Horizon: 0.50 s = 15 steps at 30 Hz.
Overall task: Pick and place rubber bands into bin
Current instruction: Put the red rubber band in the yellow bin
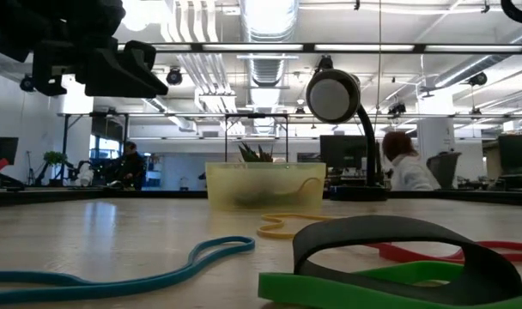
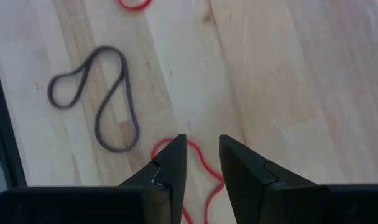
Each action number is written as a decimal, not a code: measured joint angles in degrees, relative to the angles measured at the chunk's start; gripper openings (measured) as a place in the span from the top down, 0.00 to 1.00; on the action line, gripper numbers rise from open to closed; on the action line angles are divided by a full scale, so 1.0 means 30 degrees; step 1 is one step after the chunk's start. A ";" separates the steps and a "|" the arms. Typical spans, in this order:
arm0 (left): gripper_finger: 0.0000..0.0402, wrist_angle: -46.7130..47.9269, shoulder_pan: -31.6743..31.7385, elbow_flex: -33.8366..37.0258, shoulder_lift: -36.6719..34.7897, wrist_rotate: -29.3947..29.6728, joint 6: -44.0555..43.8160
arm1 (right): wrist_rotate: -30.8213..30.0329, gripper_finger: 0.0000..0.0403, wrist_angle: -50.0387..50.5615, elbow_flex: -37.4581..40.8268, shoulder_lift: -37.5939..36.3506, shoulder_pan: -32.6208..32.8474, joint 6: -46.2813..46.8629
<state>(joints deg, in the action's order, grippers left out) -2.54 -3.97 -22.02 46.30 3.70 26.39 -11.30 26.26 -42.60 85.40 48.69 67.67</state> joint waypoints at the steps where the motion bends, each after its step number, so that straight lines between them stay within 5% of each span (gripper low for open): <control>1: 0.74 -0.0003 0.0000 0.0000 0.0000 -0.0004 0.0000 | -0.0002 0.78 -0.0006 0.0040 0.0001 0.0130 -0.0009; 15: 0.74 -0.0248 0.0000 0.0000 0.0058 -0.0089 -0.0740 | 0.0395 0.80 -0.0378 0.1187 0.0003 0.0697 -0.0721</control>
<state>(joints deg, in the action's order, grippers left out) -3.28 -3.97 -22.02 46.48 3.43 24.17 -10.12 25.13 -39.04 85.41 50.78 65.51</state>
